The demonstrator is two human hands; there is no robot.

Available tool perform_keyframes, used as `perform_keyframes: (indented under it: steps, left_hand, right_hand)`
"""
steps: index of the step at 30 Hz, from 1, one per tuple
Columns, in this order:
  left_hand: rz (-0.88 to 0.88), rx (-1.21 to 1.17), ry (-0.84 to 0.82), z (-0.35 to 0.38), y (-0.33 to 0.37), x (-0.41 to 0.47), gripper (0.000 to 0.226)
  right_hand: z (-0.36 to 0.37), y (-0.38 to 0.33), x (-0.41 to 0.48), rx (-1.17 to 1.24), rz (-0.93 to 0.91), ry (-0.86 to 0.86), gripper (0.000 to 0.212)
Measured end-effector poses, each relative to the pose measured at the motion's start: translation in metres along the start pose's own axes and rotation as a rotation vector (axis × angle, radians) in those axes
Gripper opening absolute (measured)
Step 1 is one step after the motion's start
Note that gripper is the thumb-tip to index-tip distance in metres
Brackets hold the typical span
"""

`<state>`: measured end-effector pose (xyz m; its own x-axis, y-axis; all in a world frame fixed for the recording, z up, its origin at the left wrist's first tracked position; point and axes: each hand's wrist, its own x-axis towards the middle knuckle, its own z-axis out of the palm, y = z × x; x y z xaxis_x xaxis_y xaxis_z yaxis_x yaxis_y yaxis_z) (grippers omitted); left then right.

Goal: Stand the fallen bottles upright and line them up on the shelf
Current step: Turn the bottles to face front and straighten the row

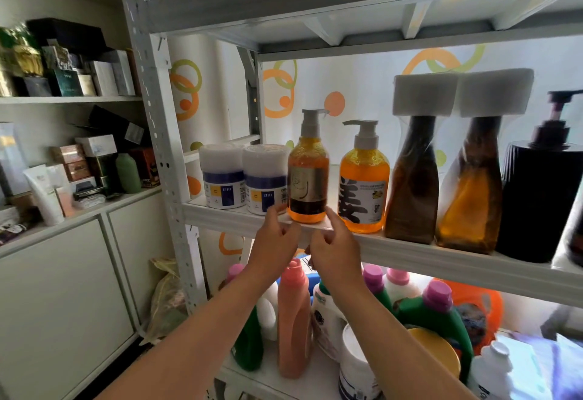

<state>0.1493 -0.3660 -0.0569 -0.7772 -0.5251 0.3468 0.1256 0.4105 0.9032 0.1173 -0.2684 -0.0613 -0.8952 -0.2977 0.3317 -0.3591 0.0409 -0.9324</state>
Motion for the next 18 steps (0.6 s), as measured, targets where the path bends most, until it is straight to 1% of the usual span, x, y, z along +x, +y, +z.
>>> perform_keyframes:
  steps: [2,4,6,7,9,11,13,16,18]
  left_hand:
    - [0.089,0.060,0.089,0.008,0.006,-0.007,0.022]
    - [0.181,0.091,0.126,0.018,0.013,-0.013,0.014]
    - [0.217,0.055,0.087,0.026,0.023,-0.016,0.020]
    - [0.206,0.030,0.043,0.029,0.029,-0.019,0.026]
    - [0.139,-0.010,-0.041,0.037,0.042,-0.022,0.034]
    - [0.079,-0.035,-0.087,0.043,0.049,-0.021,0.035]
    - [0.013,-0.045,-0.129,0.046,0.052,-0.017,0.026]
    - [-0.008,0.041,-0.180,0.050,0.049,-0.011,0.024]
    - [-0.011,0.052,-0.155,0.050,0.044,-0.012,0.016]
  right_hand:
    - [-0.008,-0.002,-0.004,-0.008,-0.053,0.141,0.045]
    - [-0.016,-0.004,-0.008,-0.036,-0.113,0.308,0.037]
    - [-0.023,-0.006,-0.011,-0.035,-0.162,0.426,0.041]
    - [-0.025,-0.007,-0.013,-0.035,-0.170,0.446,0.046]
    - [-0.028,-0.008,-0.014,-0.056,-0.175,0.428,0.055]
    - [-0.028,-0.008,-0.013,-0.092,-0.161,0.378,0.058]
    - [-0.029,-0.008,-0.012,-0.114,-0.112,0.326,0.061]
    - [-0.031,-0.010,-0.010,-0.169,-0.078,0.293,0.063]
    - [-0.035,-0.011,-0.010,-0.193,-0.064,0.287,0.062]
